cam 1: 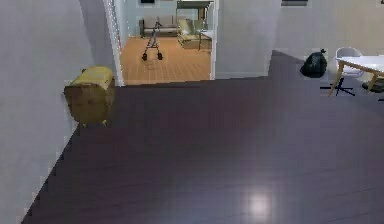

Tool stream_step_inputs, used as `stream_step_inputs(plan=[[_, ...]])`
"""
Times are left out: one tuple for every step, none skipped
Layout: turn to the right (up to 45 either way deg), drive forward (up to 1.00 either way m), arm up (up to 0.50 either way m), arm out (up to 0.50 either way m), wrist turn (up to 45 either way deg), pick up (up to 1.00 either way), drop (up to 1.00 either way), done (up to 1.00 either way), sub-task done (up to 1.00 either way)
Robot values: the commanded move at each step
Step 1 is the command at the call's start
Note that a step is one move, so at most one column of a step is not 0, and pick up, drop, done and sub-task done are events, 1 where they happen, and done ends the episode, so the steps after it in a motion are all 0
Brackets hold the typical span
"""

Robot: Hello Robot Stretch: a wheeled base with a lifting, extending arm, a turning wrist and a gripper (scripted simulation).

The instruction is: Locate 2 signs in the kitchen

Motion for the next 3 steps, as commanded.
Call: stream_step_inputs(plan=[[24.0,0.0,0.0,0.0,0.0,0.0,0.0,0.0,0.0],[0.0,1.0,0.0,0.0,0.0,0.0,0.0,0.0,0.0],[0.0,1.0,0.0,0.0,0.0,0.0,0.0,0.0,0.0]])
